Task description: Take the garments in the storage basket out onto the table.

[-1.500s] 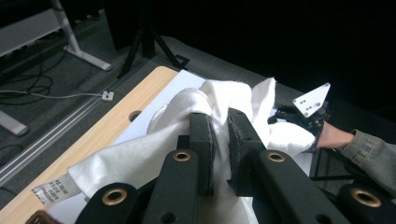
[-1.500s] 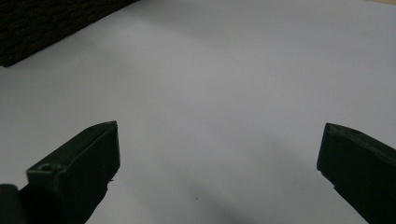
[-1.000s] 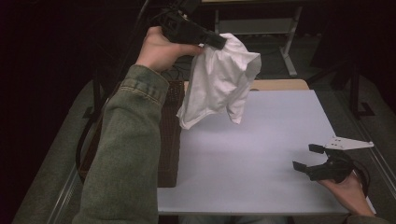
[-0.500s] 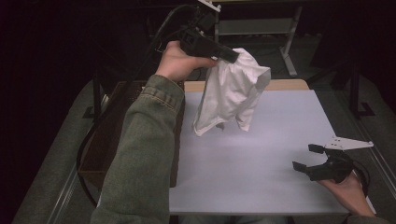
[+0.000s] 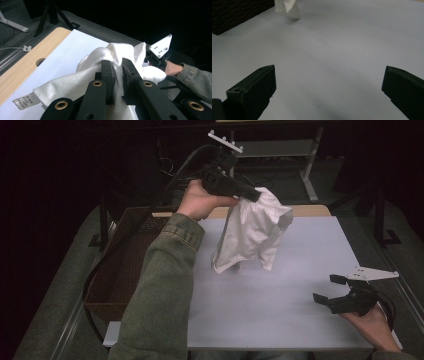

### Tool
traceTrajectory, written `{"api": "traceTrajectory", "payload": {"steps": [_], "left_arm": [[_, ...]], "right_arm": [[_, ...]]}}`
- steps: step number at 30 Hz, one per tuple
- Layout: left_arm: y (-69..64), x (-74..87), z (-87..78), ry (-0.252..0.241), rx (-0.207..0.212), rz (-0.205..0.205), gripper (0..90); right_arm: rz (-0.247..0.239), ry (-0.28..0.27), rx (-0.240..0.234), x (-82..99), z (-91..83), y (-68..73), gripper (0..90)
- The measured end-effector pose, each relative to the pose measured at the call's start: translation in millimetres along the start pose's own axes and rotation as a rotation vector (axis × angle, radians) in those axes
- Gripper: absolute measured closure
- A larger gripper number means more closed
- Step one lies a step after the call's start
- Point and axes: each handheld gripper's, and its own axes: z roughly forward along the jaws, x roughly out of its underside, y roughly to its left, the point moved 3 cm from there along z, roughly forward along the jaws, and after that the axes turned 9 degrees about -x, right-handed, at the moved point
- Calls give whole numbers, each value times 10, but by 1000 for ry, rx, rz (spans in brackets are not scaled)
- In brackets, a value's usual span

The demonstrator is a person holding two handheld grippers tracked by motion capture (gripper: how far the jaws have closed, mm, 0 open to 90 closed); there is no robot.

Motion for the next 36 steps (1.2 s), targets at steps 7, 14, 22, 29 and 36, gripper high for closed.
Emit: {"api": "traceTrajectory", "payload": {"steps": [7, 14, 22, 29, 36], "left_arm": [[55, 181, 208, 19, 13, -24, 808], [101, 385, 411, 48, 16, -37, 807], [136, 614, 681, 66, 35, -68, 802], [153, 743, 844, 63, 57, -99, 800], [166, 912, 999, 108, 58, -107, 797]], "right_arm": [[-1, 3, 0, 1, 4, -1, 0], [-6, 9, -3, 0, 19, 0, 0], [-5, 15, -3, 1, 23, -1, 0], [-7, 15, -3, 0, 26, -3, 0], [-5, 19, -2, 2, 30, -1, 0]]}}
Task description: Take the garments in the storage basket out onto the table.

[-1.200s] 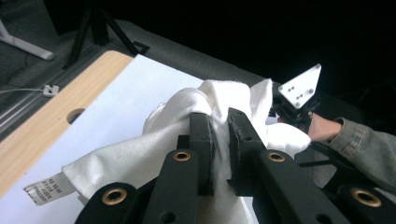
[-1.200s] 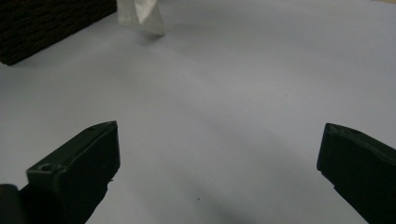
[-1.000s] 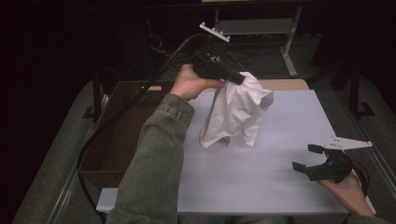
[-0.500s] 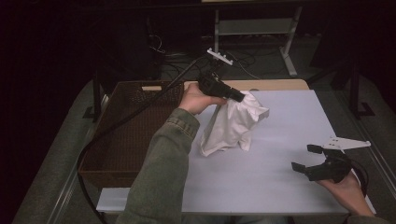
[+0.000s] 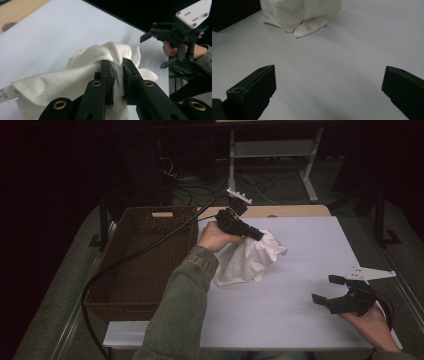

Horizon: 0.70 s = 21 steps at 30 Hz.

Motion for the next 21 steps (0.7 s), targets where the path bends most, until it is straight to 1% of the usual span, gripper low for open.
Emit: {"api": "traceTrajectory", "payload": {"steps": [3, 5, 7, 9, 12, 14, 15, 17, 18, 19, 20, 21], "left_arm": [[26, 48, 57, 16, 4, 0, 796], [33, 82, 95, 18, 10, -16, 793], [50, 124, 134, 37, 11, -18, 791], [66, 178, 187, 57, 4, -19, 790], [94, 272, 272, 110, -21, -5, 785], [113, 333, 334, 146, -32, -2, 784], [119, 358, 363, 157, -33, -7, 784], [137, 398, 403, 173, -41, -3, 783], [149, 411, 416, 179, -42, 5, 781], [147, 422, 426, 181, -43, -4, 781], [150, 431, 431, 183, -46, -1, 777], [142, 438, 437, 184, -49, -8, 769]], "right_arm": [[2, 0, 0, 1, 0, 0, 0], [3, 2, -1, 0, -1, -2, 0], [2, 2, -3, 0, -1, -2, 0], [2, 3, -3, 1, 1, -1, 0], [0, 5, -1, 1, 1, 1, 0], [1, 5, -1, 1, 3, 1, 0], [0, 7, -3, 1, 4, 1, 0], [0, 7, -3, 2, 4, 2, 0], [0, 7, -3, 2, 4, 1, 0], [0, 7, -3, 2, 4, 1, 0], [1, 7, -3, 1, 5, 0, 0], [1, 7, -3, 1, 6, 0, 0]]}}
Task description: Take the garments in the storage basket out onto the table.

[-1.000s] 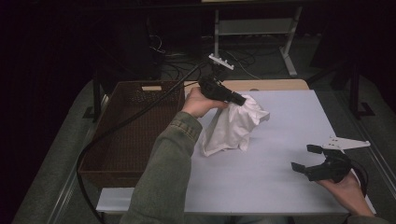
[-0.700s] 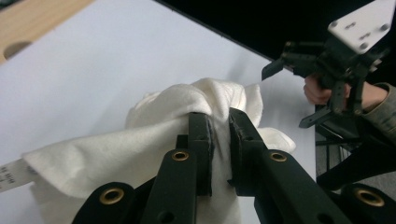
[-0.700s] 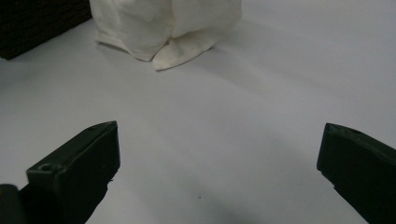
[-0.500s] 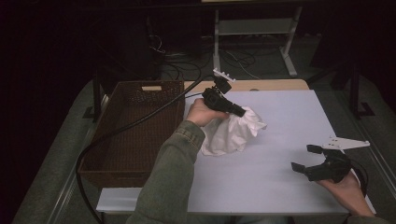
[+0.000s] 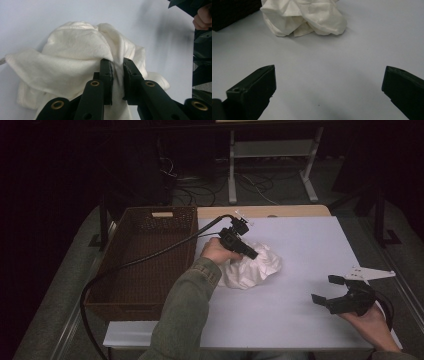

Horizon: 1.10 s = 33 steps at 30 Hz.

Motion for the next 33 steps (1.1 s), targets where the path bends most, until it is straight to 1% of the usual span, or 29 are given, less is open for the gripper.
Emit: {"api": "traceTrajectory", "payload": {"steps": [2, 3, 4, 5, 6, 9, 13, 14, 17, 18, 19, 21, 23, 27, 29, 33], "left_arm": [[-10, 3, -1, 7, -18, 0, 728], [-16, 2, -7, 6, -24, -4, 695], [-21, -1, -20, 10, -20, -14, 644], [-28, -3, -34, 15, -3, -32, 590], [-35, -8, -49, 14, 15, -35, 550], [-84, -23, -128, -4, 50, -53, 429], [-129, -63, -250, -26, 133, -85, 309], [-142, -75, -284, -33, 141, -84, 279], [-201, -102, -373, -69, 129, -68, 155], [-216, -107, -408, -70, 125, -56, 124], [-239, -116, -440, -82, 118, -48, 99], [-289, -135, -520, -118, 107, -16, 47], [-328, -160, -609, -146, 104, -7, 6], [-362, -183, -790, -182, 74, -6, 0], [-349, -171, -873, -178, 58, 11, 0], [-325, -116, -1009, -179, 27, 17, 0]], "right_arm": [[-1, 2, -1, 1, 1, 1, 0], [-2, 3, 1, 1, 2, 0, 0], [-2, 5, 2, 2, 3, -4, 0], [0, 6, 3, 4, 4, -6, 0], [0, 6, 3, 4, 3, -8, 0], [2, 4, 2, 3, 2, -4, 0], [0, 6, 1, 4, 6, -3, 0], [0, 5, 1, 3, 5, -2, 0], [-2, 3, 2, 2, -4, 7, 0], [-1, 0, 4, 2, -4, 8, 0], [-1, 1, 2, 2, -4, 8, 0], [0, 1, 2, 4, -3, 10, 0], [4, -1, 3, 4, -2, 14, 0], [1, -3, 3, 4, -3, 14, 0], [1, -4, 4, 3, -4, 14, 0], [3, -5, 4, 4, -5, 14, 0]]}}
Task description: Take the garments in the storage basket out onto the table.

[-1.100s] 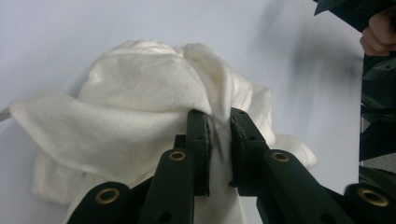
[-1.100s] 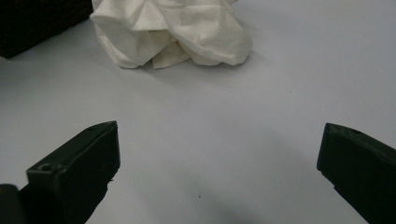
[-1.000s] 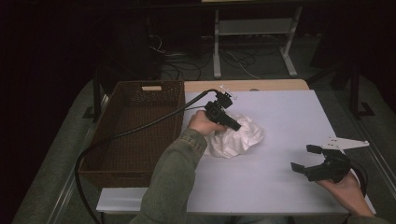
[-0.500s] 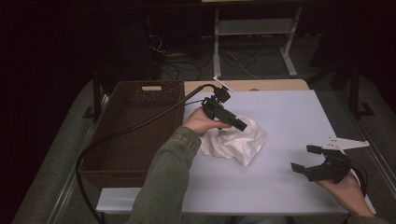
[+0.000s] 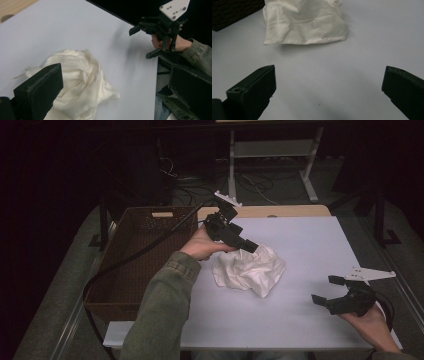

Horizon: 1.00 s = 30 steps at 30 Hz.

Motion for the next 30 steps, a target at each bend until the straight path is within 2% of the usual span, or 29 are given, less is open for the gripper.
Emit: {"api": "traceTrajectory", "payload": {"steps": [2, 8, 9, 15, 19, 30], "left_arm": [[24, 21, -69, -14, -22, 17, 0], [63, 98, -249, -37, -37, 5, 0], [59, 111, -278, -38, -46, -7, 0], [107, 194, -415, -47, -63, 20, 0], [140, 265, -488, -53, -76, -3, 0], [254, 494, -662, -65, -112, -28, 0]], "right_arm": [[-1, 0, 0, 0, 0, 0, 0], [0, 0, 1, 1, -1, 0, 0], [-1, 0, 1, 1, -1, -1, 0], [-2, 3, 1, 3, 1, 3, 0], [-1, 3, 1, 3, 1, 3, 0], [4, 5, 3, 5, 5, 7, 0]]}}
